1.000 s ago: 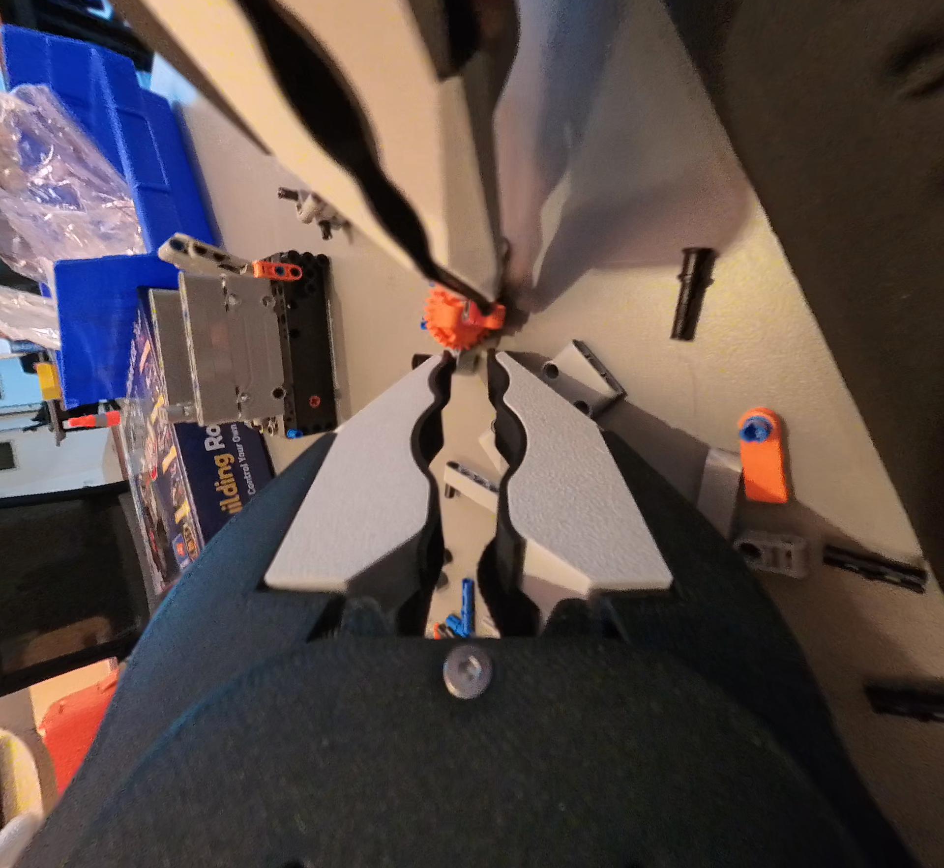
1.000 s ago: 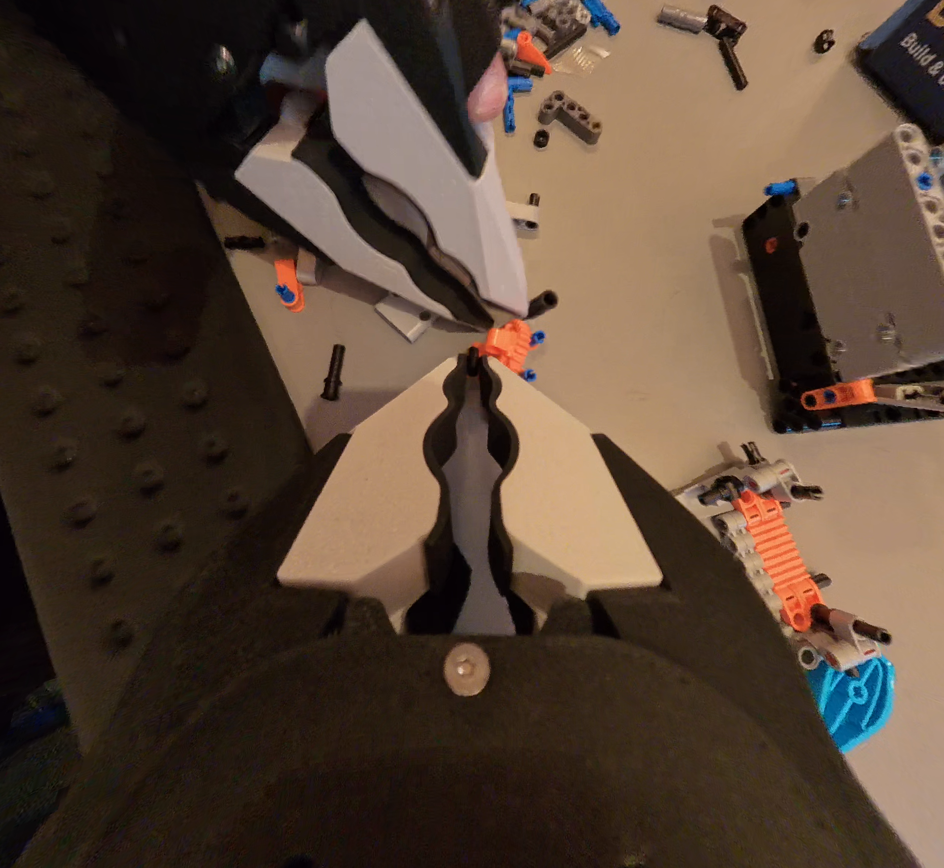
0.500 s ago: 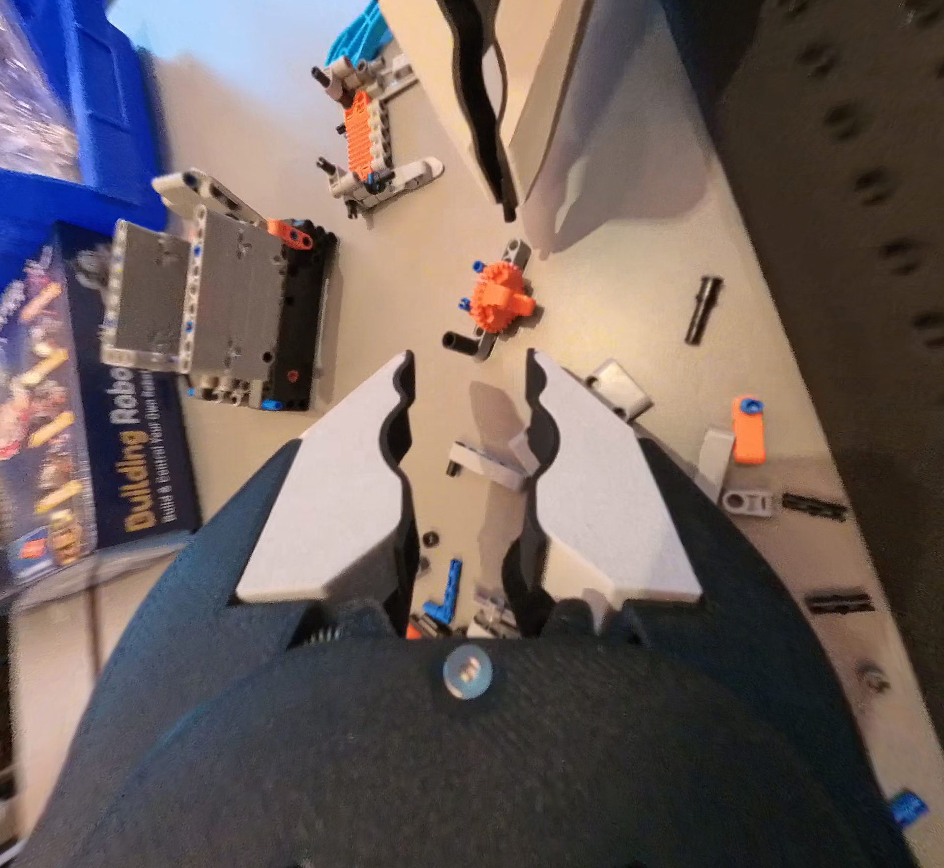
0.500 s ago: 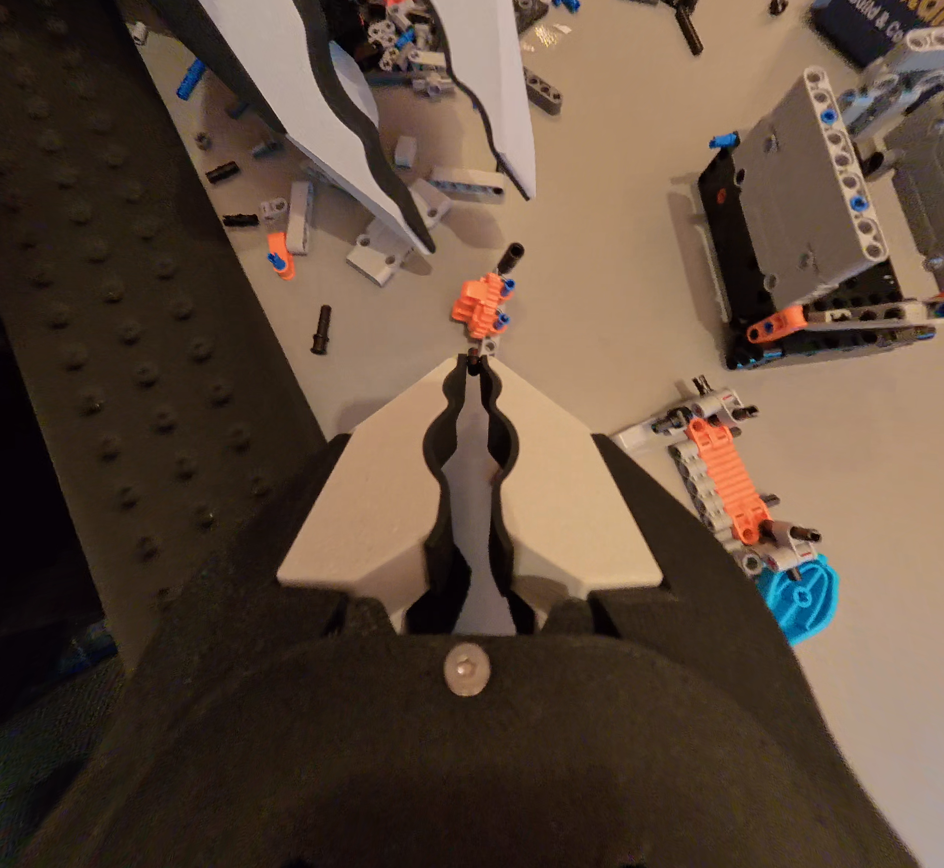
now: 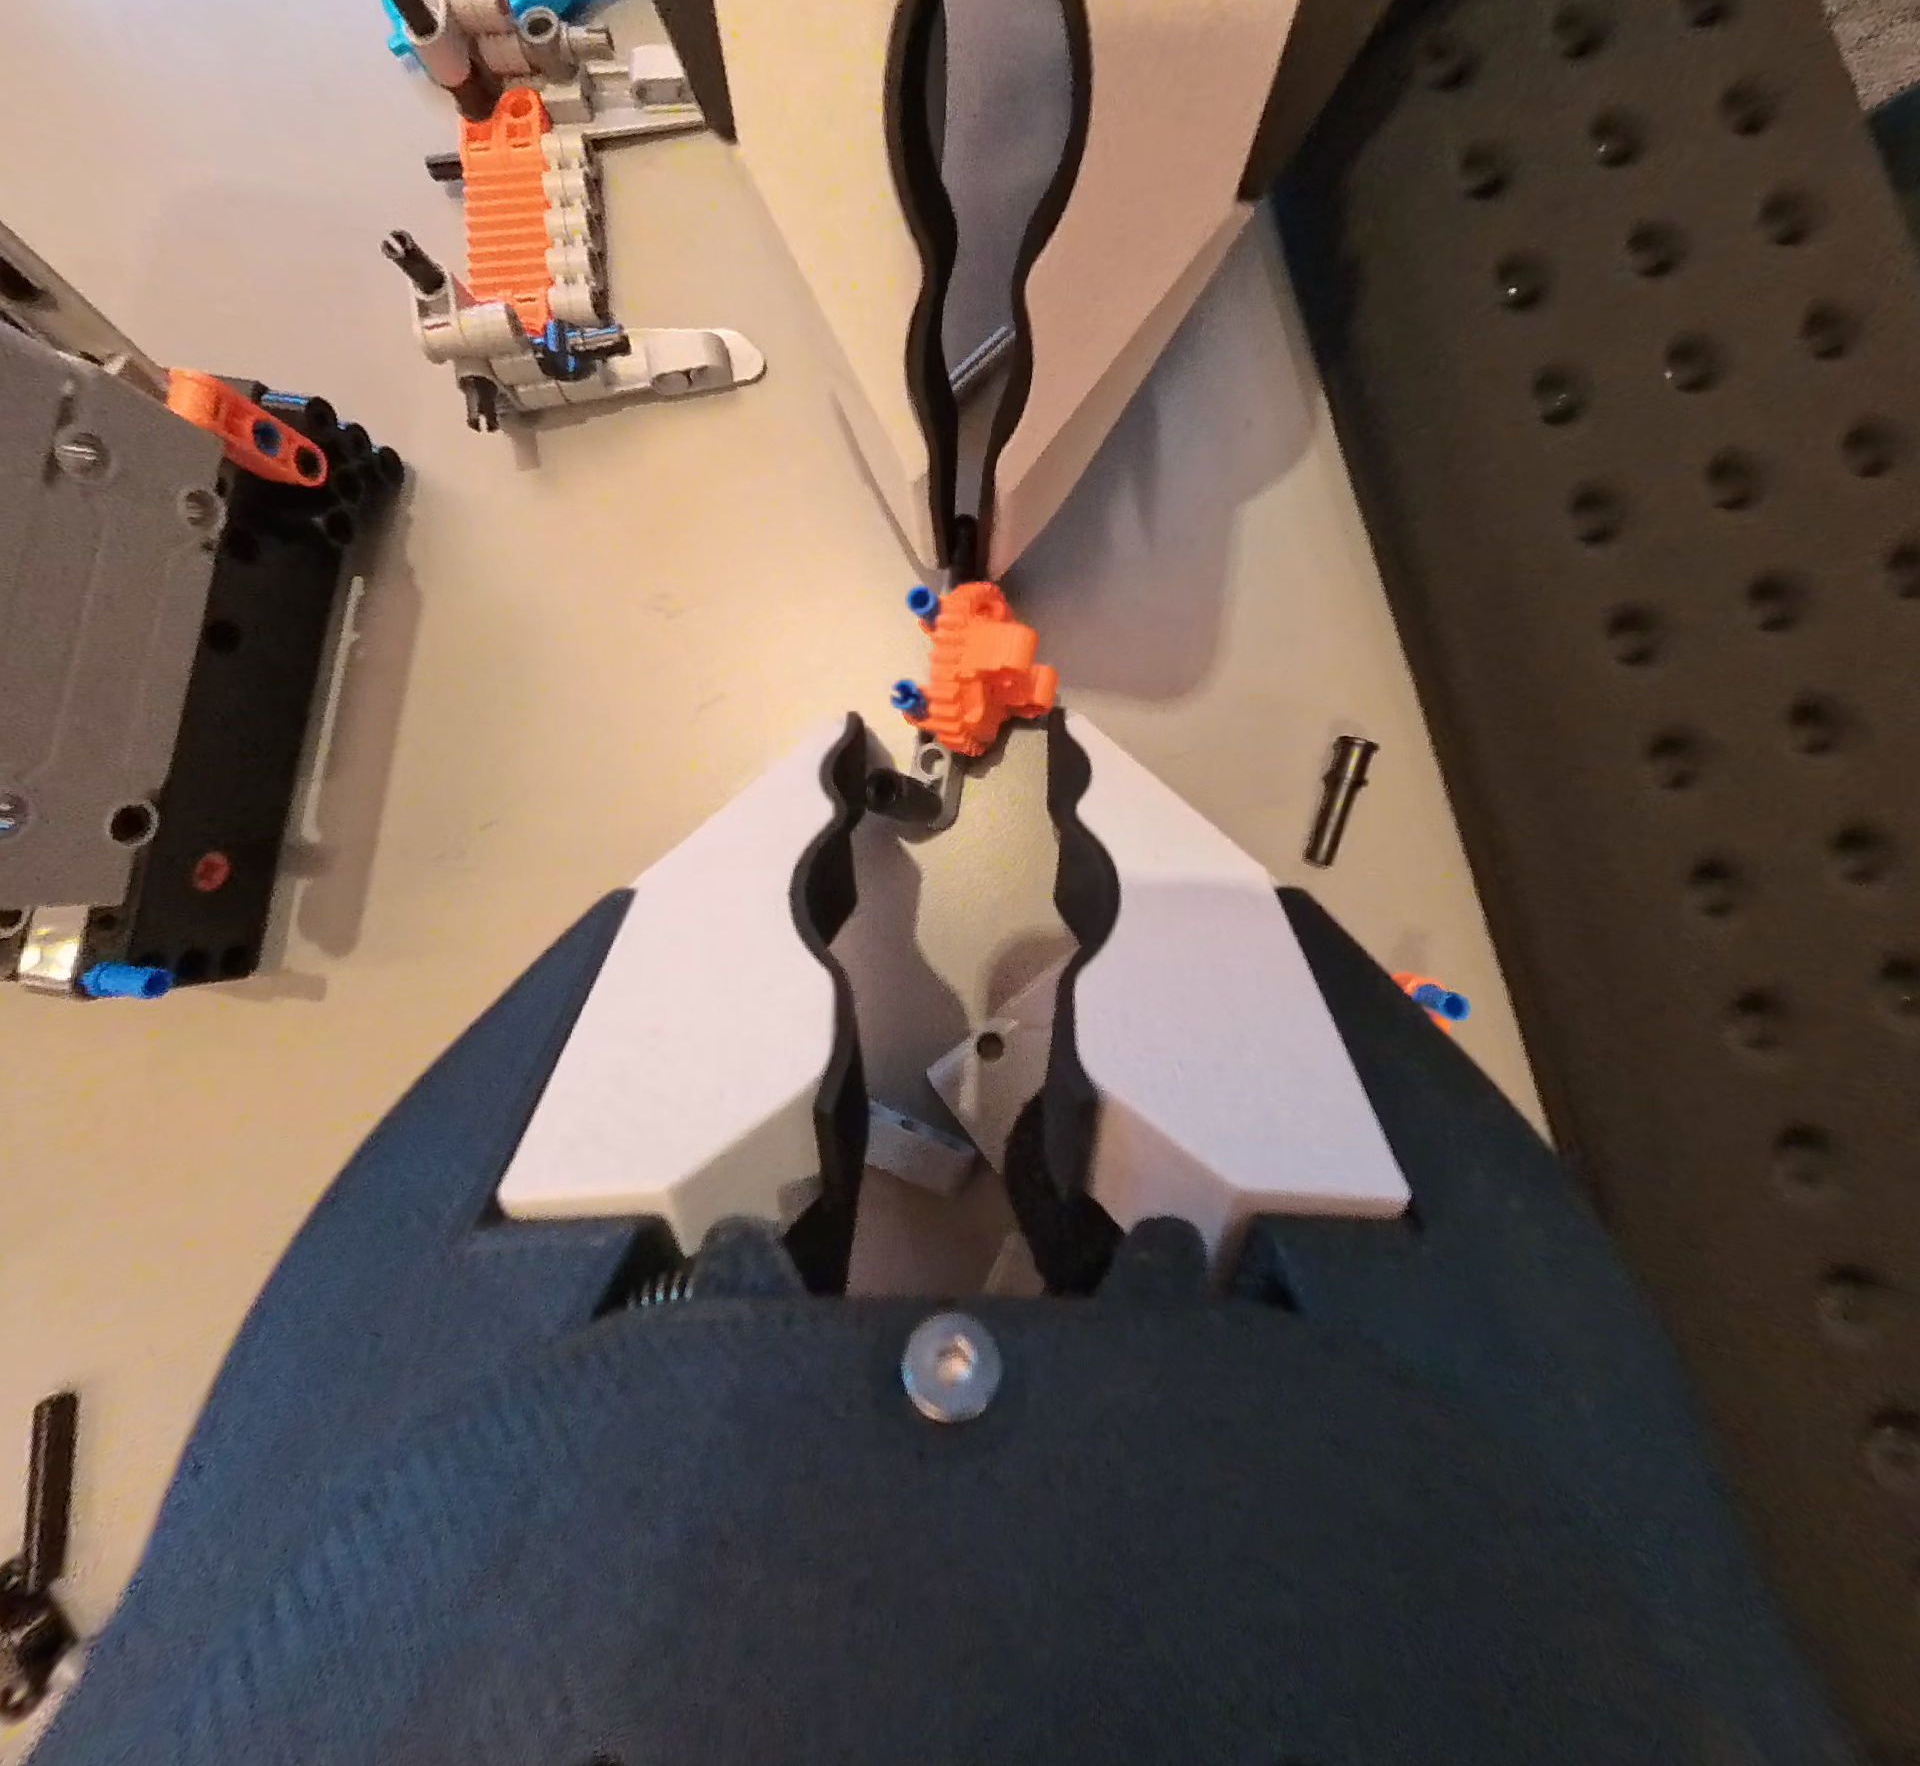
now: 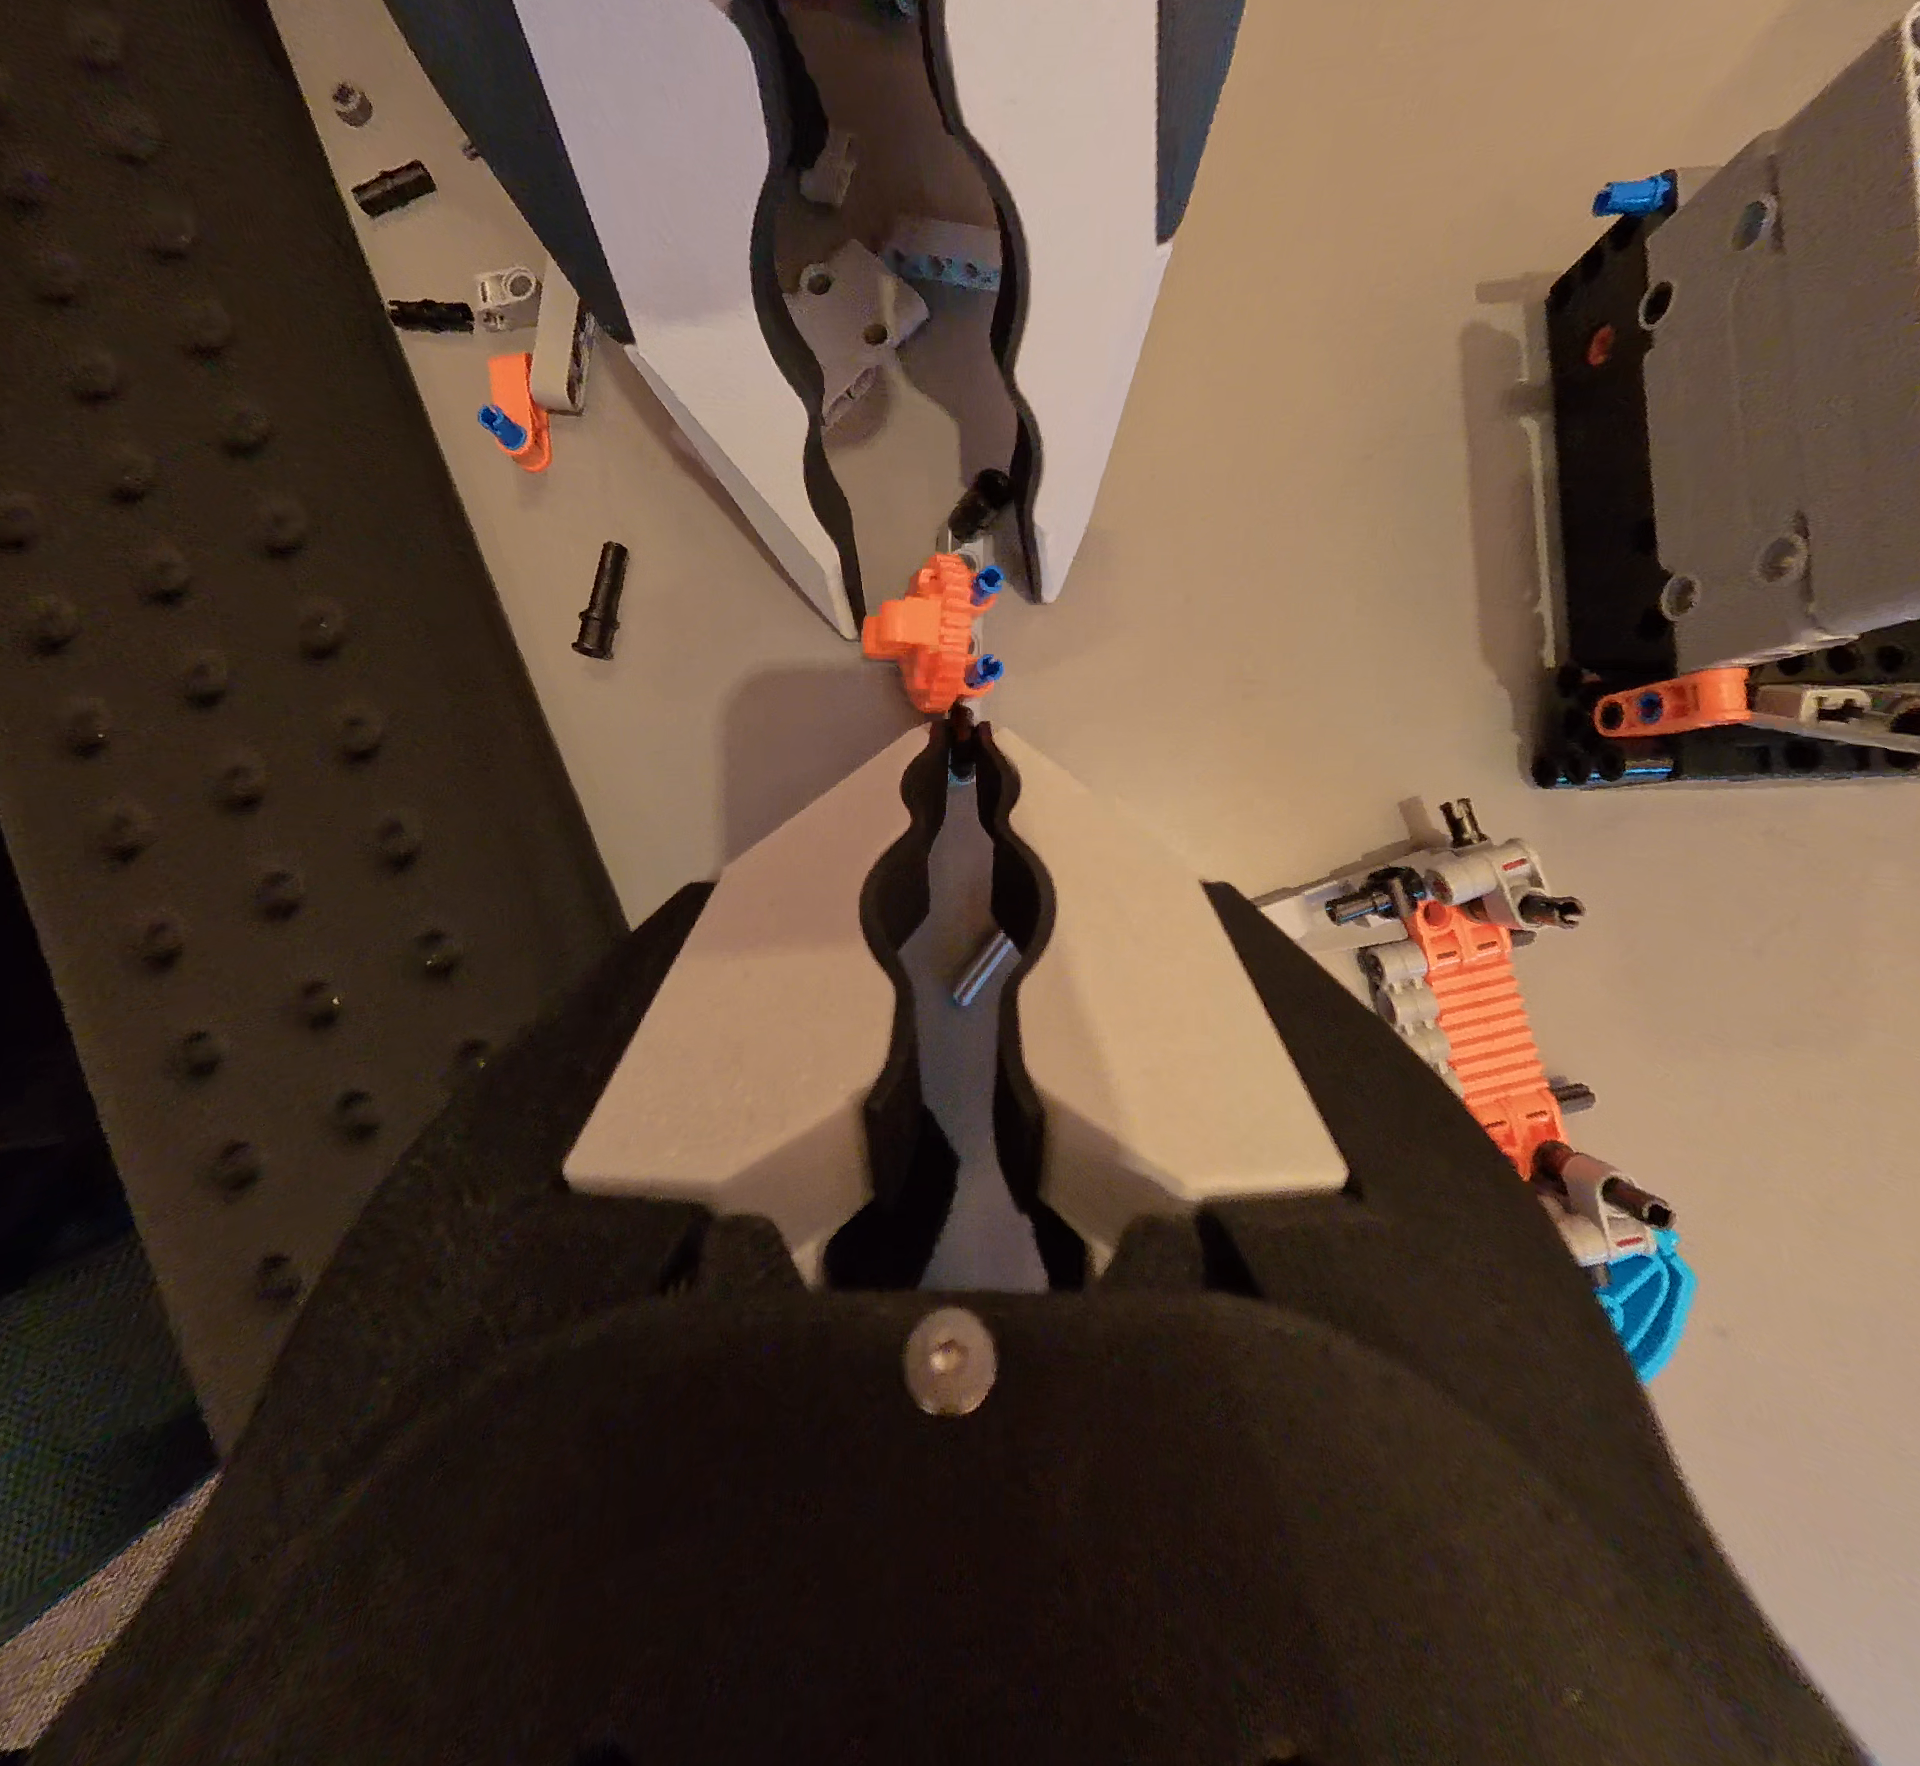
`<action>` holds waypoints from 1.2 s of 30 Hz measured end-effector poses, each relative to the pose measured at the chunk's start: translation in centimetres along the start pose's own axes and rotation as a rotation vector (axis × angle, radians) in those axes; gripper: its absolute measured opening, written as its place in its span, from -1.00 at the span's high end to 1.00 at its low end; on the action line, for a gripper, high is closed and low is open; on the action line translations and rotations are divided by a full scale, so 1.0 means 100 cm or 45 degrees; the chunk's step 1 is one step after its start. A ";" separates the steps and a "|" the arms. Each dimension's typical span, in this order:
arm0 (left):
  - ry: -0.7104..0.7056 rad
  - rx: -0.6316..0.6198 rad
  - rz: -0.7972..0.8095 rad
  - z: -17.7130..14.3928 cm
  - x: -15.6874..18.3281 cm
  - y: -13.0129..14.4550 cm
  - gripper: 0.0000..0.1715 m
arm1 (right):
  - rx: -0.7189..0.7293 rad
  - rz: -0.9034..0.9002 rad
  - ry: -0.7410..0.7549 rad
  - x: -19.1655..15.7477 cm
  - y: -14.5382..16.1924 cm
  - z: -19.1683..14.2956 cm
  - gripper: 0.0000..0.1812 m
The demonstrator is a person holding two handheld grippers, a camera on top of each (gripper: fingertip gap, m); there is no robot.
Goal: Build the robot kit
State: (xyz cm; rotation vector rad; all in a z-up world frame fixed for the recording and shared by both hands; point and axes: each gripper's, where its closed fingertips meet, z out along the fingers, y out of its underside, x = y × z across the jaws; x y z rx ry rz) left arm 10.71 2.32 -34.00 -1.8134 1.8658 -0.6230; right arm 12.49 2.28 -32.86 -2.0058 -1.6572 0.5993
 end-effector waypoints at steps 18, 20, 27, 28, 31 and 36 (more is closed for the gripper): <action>0.003 -0.036 0.105 -0.008 -0.002 0.006 0.94 | -0.067 -0.035 -0.003 0.006 0.005 -0.012 0.97; 0.031 -0.052 0.094 -0.010 -0.001 0.008 0.94 | -0.076 -0.043 -0.006 0.006 0.005 -0.011 0.97; 0.058 -0.069 0.072 -0.011 -0.002 0.011 0.93 | -0.137 -0.087 -0.037 0.003 0.005 -0.003 0.97; 0.061 -0.067 0.070 -0.010 -0.001 0.011 0.94 | -0.143 -0.094 -0.038 0.003 0.005 -0.003 0.97; 0.066 -0.058 0.063 -0.009 -0.001 0.011 0.94 | -0.178 -0.129 -0.038 0.002 0.005 -0.002 0.98; 0.081 -0.034 0.038 -0.009 -0.002 0.011 0.94 | -0.279 -0.228 -0.011 0.002 0.006 -0.002 0.98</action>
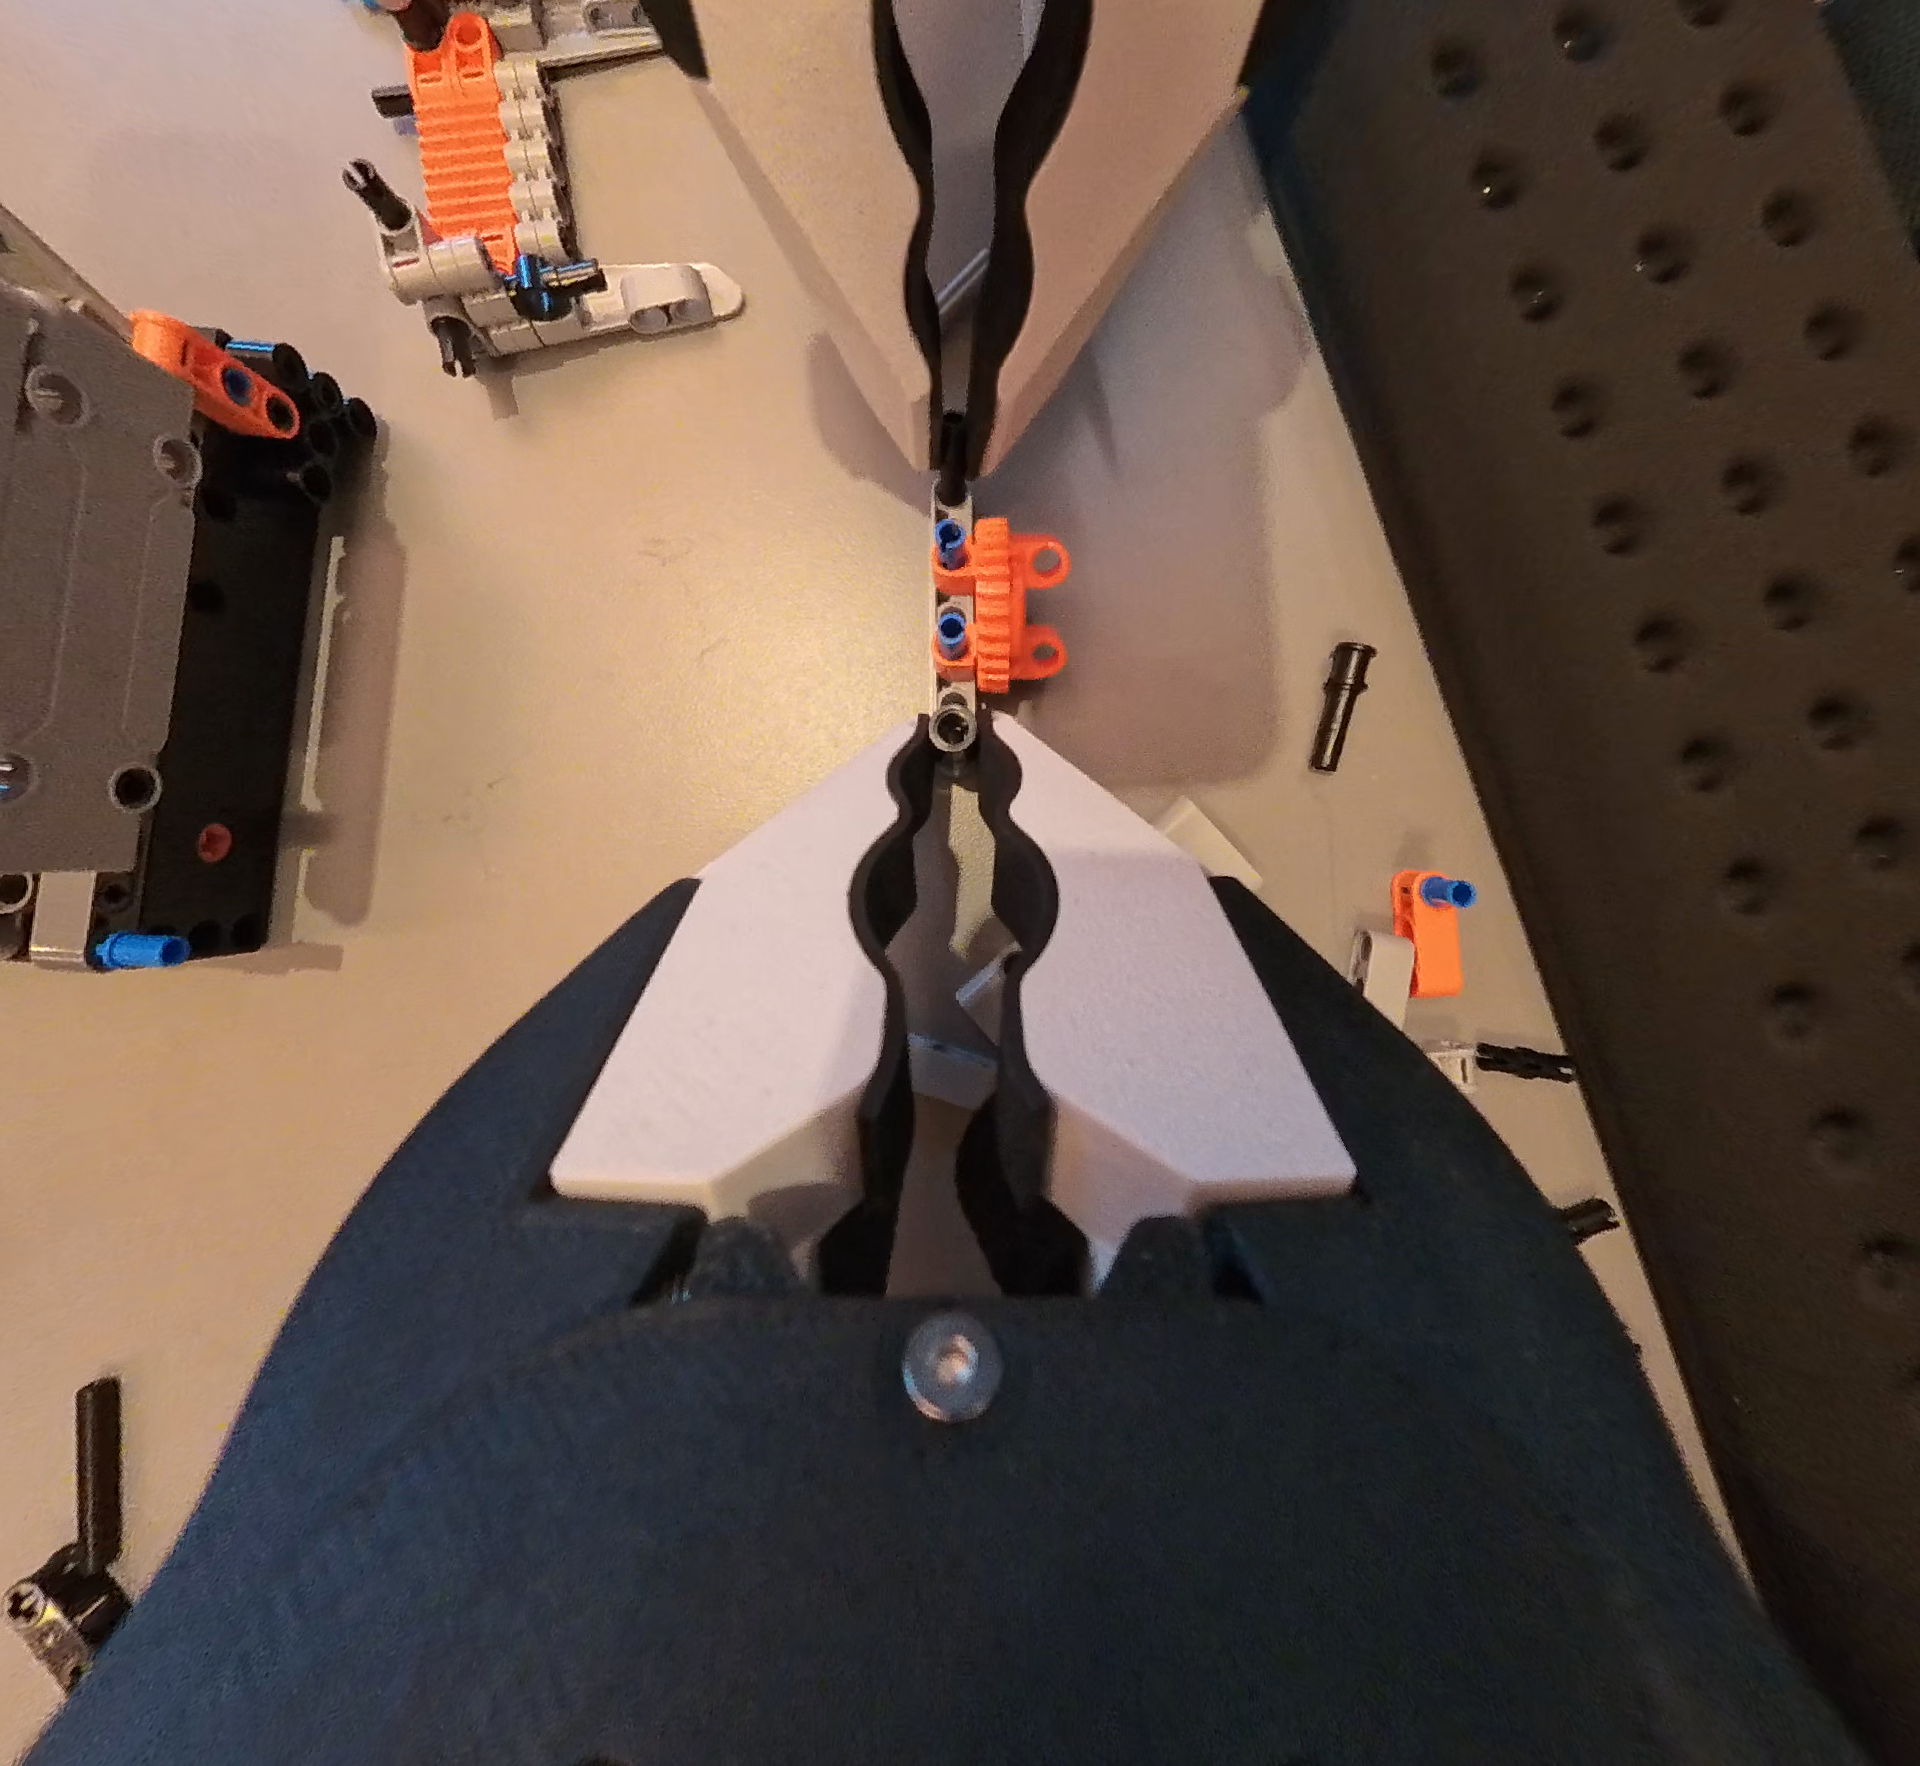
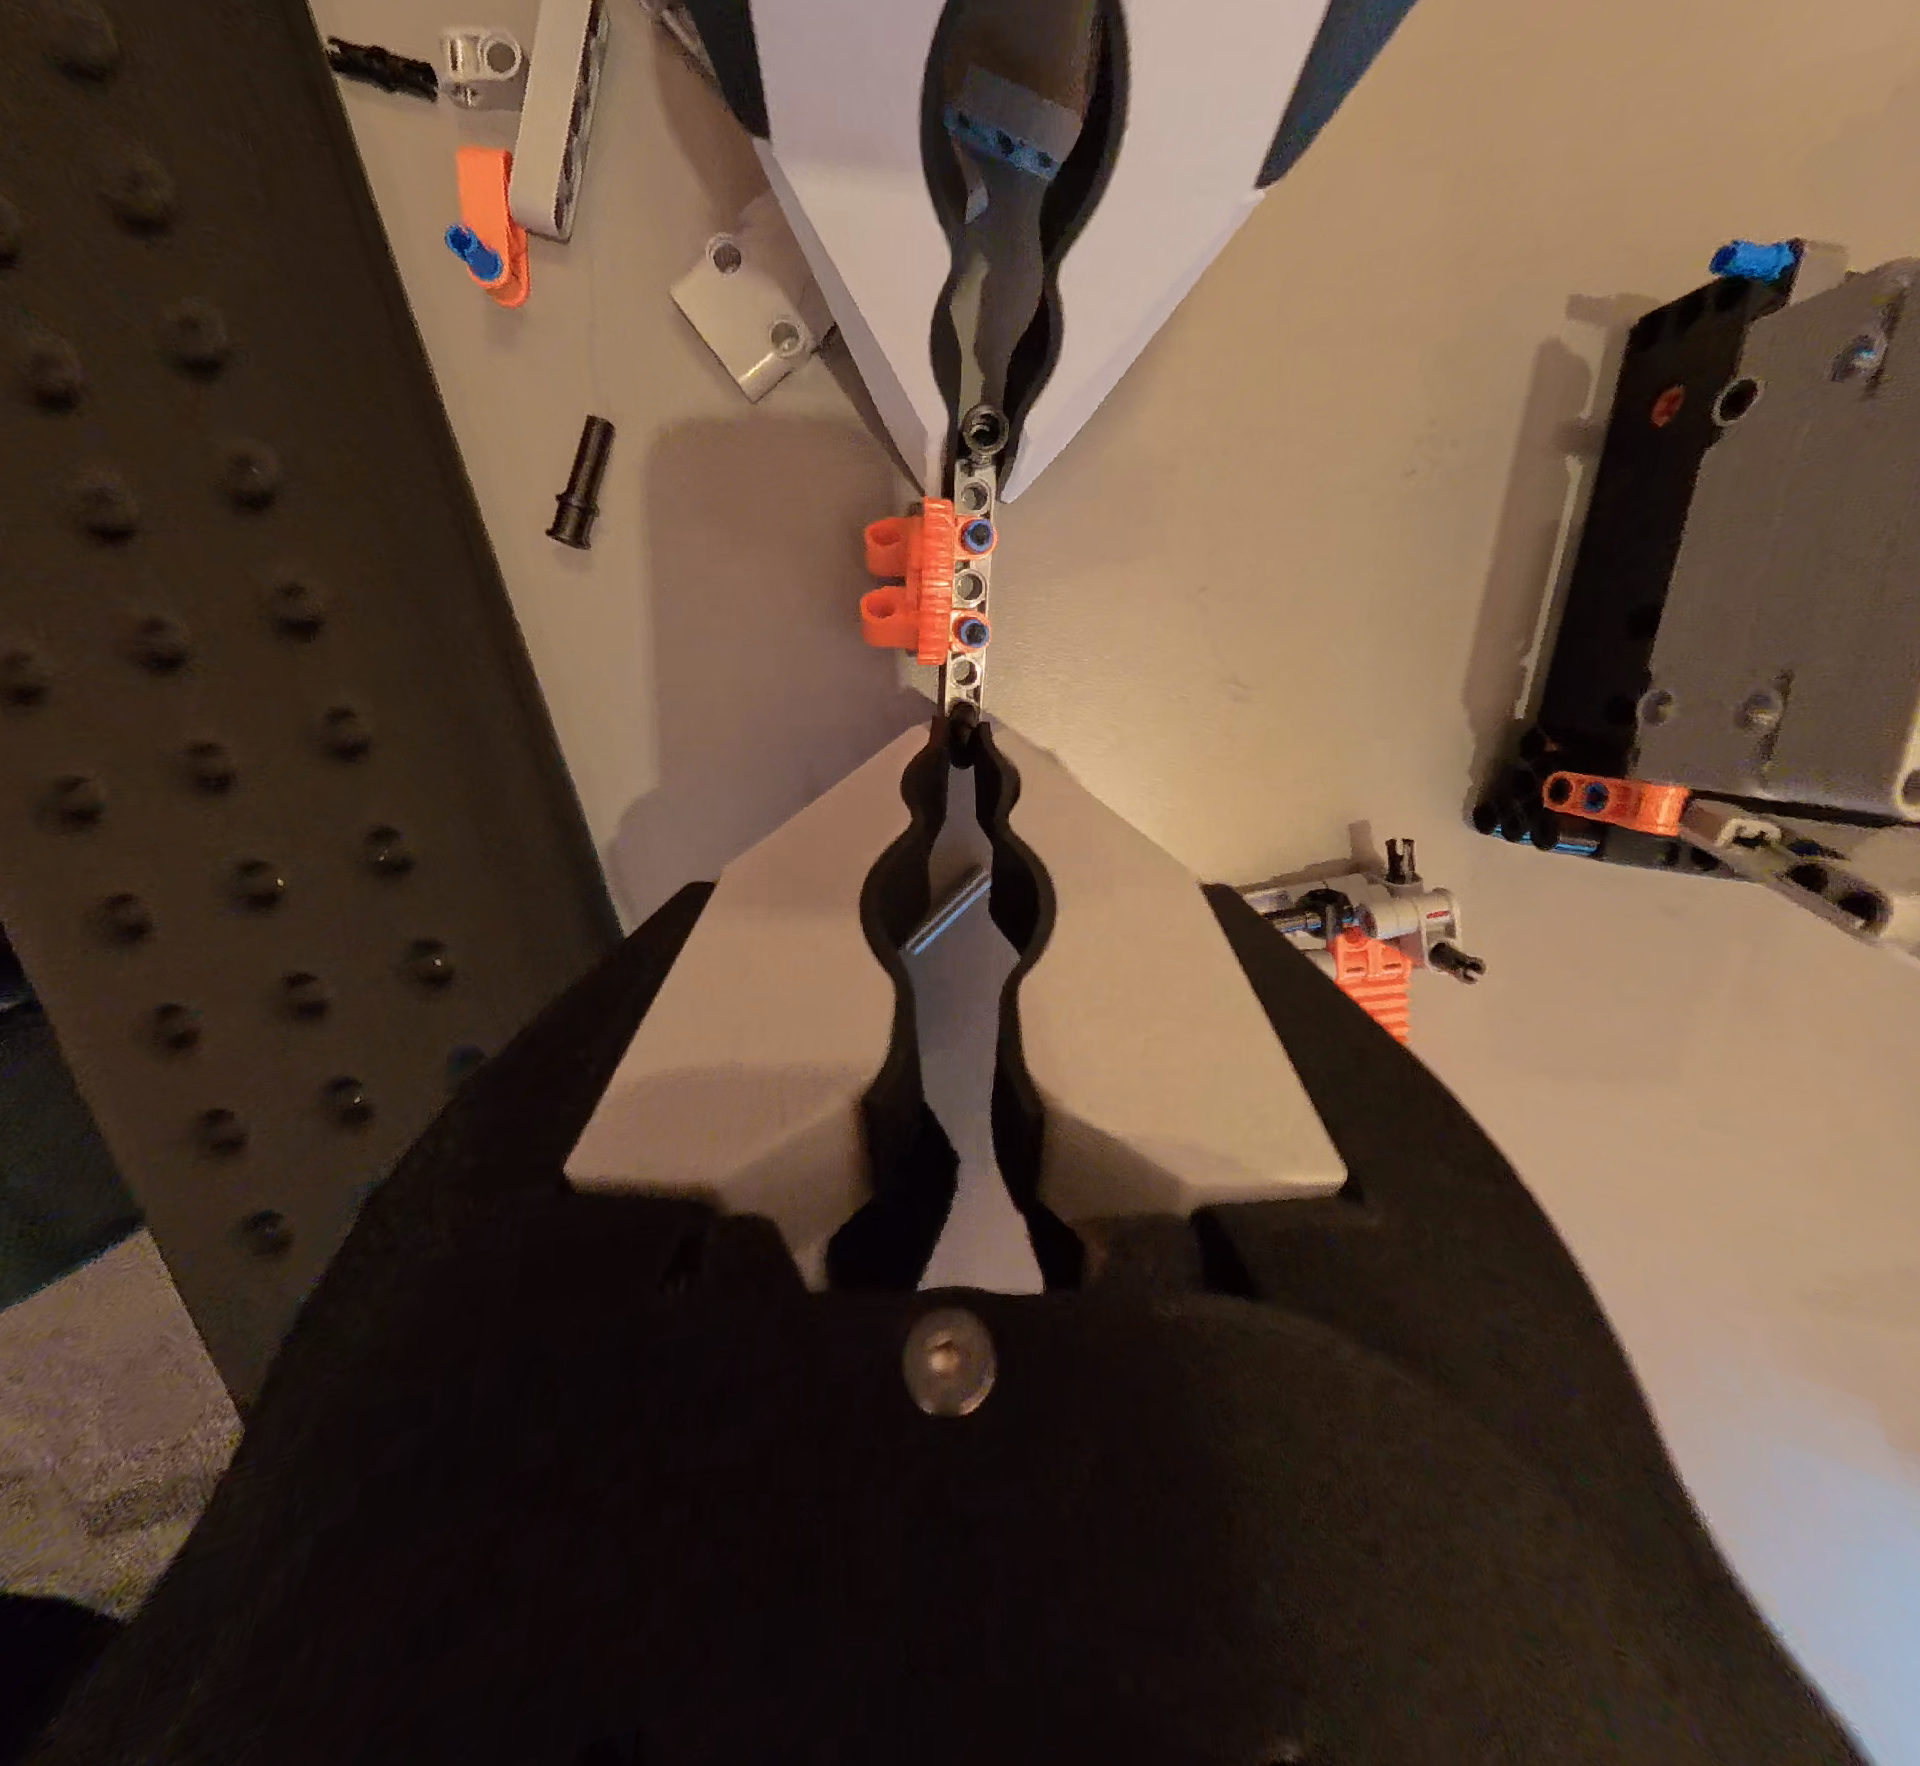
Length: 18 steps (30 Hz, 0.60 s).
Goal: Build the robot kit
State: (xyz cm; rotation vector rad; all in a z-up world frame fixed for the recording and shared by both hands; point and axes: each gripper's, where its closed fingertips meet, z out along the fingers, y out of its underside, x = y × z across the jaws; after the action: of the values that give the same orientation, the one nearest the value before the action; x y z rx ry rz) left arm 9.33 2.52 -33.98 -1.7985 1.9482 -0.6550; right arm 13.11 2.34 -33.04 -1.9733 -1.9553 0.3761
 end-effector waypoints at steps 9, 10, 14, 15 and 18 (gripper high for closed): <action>0.012 0.025 -0.019 0.000 -0.001 -0.001 0.94 | -0.162 -0.190 -0.008 -0.001 0.001 0.000 0.98; 0.012 0.027 -0.019 0.000 -0.001 -0.001 0.94 | -0.180 -0.212 -0.009 -0.001 0.001 0.000 0.98; 0.017 0.036 -0.025 0.001 -0.001 -0.001 0.95 | -0.244 -0.292 -0.030 -0.002 0.001 0.000 0.99; 0.019 0.038 -0.027 0.001 -0.001 -0.001 0.94 | -0.260 -0.312 -0.035 -0.002 0.001 0.000 0.99; 0.023 0.043 -0.032 0.001 -0.001 -0.001 0.95 | -0.274 -0.344 -0.056 -0.002 0.000 0.000 0.99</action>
State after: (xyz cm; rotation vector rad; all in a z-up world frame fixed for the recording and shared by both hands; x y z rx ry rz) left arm 9.43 2.58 -33.98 -1.8054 1.9175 -0.7101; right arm 13.14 2.14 -33.05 -1.7974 -2.3383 0.1456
